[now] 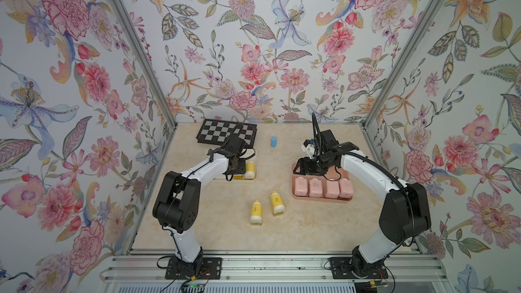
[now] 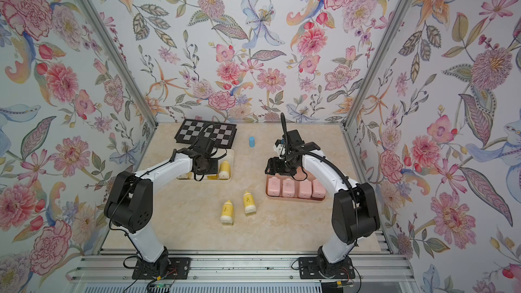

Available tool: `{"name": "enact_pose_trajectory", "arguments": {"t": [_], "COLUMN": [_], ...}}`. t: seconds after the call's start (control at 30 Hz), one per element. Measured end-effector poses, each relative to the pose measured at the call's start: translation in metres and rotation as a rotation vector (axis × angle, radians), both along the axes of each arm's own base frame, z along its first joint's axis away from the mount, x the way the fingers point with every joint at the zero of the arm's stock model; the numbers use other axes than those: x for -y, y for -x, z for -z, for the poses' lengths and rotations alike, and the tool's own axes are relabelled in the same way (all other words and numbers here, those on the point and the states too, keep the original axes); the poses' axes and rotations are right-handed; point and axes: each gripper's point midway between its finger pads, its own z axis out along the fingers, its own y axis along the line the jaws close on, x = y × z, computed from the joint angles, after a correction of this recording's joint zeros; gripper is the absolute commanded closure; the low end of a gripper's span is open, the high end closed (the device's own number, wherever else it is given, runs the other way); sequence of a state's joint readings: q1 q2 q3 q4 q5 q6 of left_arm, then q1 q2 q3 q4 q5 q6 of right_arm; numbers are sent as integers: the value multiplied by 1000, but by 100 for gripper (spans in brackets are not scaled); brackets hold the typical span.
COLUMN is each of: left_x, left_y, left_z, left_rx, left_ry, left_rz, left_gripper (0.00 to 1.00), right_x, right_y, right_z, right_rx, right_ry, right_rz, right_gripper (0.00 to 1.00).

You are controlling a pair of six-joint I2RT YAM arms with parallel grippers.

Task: Place the pencil sharpeners by color into the storage box
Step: Place the pencil sharpener in the storage box.

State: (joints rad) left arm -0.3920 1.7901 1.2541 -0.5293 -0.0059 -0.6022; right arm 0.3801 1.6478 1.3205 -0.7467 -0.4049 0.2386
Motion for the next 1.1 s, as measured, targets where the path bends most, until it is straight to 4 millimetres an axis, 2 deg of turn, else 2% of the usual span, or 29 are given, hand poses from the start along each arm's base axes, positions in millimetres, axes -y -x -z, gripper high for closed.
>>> {"name": "enact_pose_trajectory", "arguments": {"t": [0.5,1.1], "left_x": [2,9], "left_y": [-3,0], "left_z": [9,11], "left_rx": [-10,-8], "left_ry": [-1,8], "left_rz": [1,1], "left_gripper": [62,62], "right_x": [0,0], "right_y": [0,0], "right_z": [0,0], "right_rx": [0,0], "right_ry": [0,0], "right_rz": [0,0], "right_gripper": [29,29]}}
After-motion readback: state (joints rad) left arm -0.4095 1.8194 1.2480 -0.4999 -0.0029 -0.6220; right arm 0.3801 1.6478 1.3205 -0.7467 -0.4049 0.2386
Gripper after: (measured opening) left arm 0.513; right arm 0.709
